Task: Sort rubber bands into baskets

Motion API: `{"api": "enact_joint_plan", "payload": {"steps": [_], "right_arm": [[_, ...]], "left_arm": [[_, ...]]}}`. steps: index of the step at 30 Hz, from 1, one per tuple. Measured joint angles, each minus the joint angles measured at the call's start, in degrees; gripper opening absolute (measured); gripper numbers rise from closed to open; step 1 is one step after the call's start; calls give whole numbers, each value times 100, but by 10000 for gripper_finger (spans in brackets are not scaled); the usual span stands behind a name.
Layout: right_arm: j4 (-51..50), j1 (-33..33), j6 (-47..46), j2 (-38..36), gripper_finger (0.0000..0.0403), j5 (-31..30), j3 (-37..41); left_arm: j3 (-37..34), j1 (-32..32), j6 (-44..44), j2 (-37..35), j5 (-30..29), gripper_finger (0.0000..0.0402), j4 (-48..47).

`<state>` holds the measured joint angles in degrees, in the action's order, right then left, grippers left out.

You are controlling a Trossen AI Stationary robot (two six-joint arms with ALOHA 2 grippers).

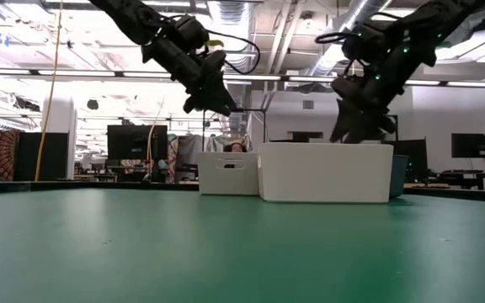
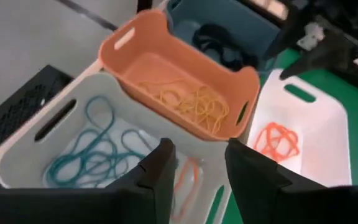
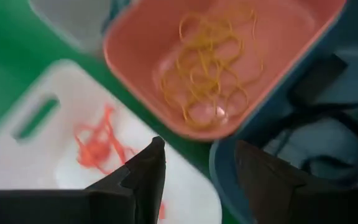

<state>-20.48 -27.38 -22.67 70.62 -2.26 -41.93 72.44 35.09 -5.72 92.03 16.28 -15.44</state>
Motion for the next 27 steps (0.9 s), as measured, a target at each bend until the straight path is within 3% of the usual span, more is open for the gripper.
{"api": "enact_joint_plan", "payload": {"steps": [4,11,16,21,25,27], "right_arm": [[441,-206,-171,-157,216,313,6],[1490,498,-525,-1432,216,55,873],[1993,999,-773,-2309,216,-467,1640],[2709,909,-627,-2896,215,-456,1934],[3822,737,-592,-3347,206,-516,2226],[3892,748,-581,-3525,200,-480,2372]], "left_arm": [[0,3,-1,-172,125,129,75],[-234,-524,296,-939,-312,129,-75],[-1342,-1170,-103,-1490,-931,129,931],[-2478,-1466,-1062,-1914,-1441,129,2390],[-2719,-1476,-1104,-2083,-2204,129,2845],[-2750,-1478,-916,-2102,-2386,129,2758]]}}
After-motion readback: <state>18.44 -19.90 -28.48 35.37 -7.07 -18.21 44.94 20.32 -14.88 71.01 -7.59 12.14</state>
